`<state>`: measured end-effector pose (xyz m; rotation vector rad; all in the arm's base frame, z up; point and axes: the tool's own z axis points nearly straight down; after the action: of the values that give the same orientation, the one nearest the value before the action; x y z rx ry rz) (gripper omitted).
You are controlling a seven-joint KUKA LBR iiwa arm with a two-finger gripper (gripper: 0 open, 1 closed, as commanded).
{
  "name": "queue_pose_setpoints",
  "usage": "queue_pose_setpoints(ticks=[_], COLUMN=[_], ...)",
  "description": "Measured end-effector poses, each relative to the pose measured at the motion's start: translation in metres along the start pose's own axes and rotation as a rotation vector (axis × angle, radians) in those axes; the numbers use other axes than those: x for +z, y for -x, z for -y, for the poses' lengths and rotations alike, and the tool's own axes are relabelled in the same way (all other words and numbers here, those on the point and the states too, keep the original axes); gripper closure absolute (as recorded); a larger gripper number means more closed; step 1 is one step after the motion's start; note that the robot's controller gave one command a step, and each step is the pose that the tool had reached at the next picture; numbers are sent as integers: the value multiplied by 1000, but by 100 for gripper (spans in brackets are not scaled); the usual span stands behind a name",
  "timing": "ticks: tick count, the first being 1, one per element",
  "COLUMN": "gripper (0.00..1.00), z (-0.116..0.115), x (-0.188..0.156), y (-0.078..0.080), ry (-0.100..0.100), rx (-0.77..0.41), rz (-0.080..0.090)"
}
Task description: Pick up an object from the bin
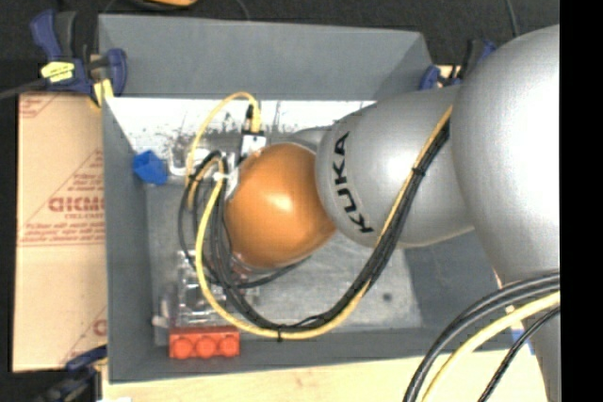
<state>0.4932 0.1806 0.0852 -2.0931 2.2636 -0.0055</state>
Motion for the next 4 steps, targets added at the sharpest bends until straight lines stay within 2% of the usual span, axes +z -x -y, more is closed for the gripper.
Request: queue_pose_setpoints(ticks=[1,2,3,4], gripper=[100,100,100,100], z=[16,0,22,23], x=[-152,-97,-34,-30], y=[0,45,38,39], ry=[35,44,35,34], rx=[22,181,-399,-594], rz=[-38,-43,-24,-18])
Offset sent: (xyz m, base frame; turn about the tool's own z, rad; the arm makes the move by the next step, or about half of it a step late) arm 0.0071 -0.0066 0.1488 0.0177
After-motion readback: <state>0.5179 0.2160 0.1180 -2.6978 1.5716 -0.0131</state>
